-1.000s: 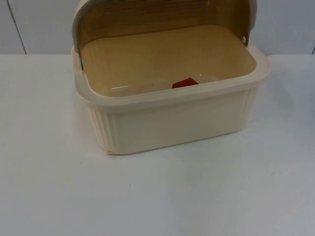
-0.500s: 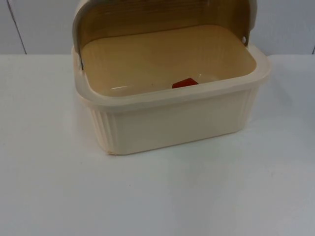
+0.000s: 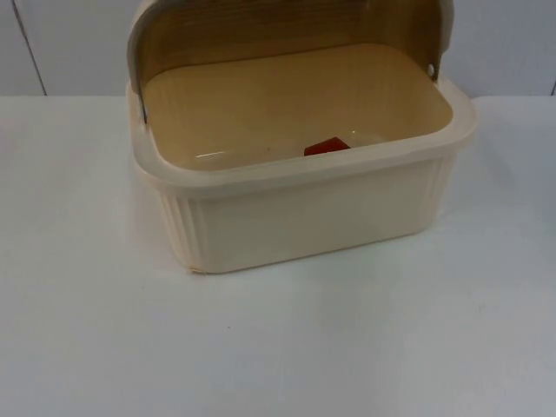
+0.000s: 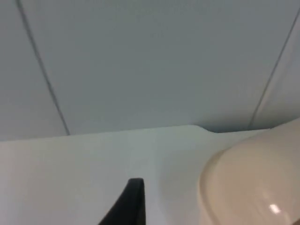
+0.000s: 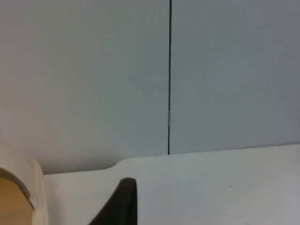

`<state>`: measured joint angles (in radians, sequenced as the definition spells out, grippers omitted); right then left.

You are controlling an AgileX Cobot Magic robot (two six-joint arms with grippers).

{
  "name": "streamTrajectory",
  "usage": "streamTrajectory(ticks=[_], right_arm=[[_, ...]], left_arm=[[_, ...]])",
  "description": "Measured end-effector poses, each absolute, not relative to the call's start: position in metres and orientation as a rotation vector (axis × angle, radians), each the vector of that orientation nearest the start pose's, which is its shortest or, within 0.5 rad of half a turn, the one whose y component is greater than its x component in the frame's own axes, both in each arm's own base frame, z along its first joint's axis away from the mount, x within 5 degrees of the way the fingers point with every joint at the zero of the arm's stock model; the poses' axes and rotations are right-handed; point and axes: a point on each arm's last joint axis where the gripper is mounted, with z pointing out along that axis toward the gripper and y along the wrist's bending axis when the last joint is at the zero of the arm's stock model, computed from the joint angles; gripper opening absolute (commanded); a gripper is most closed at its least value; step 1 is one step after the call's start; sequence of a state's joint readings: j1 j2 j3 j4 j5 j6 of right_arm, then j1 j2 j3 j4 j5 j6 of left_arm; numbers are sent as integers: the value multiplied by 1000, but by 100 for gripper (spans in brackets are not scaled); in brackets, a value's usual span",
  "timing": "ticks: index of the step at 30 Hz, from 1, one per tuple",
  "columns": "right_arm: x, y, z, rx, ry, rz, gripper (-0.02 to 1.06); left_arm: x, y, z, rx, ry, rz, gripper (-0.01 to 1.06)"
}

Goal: Open the box lid with the left hand, place the block into the box with the right hand, then close the box lid with the left hand.

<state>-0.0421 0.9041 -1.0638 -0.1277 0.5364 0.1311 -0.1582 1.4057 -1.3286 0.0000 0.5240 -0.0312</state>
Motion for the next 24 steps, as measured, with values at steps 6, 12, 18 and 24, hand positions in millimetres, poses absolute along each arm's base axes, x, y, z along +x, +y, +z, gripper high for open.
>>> streamTrajectory(ticks=[6, 12, 18, 24], right_arm=[[180, -15, 424, 108, 1870, -89, 105], [180, -15, 424, 106, 1870, -92, 105], [180, -15, 425, 105, 1864, -91, 105], [180, -15, 425, 105, 1862, -91, 105]], left_arm=[[343, -92, 408, 413, 2047, -144, 104], [371, -138, 416, 797, 1896, 3, 104], [396, -164, 401, 1012, 1720, 197, 104], [411, -193, 365, 1321, 1573, 401, 93]])
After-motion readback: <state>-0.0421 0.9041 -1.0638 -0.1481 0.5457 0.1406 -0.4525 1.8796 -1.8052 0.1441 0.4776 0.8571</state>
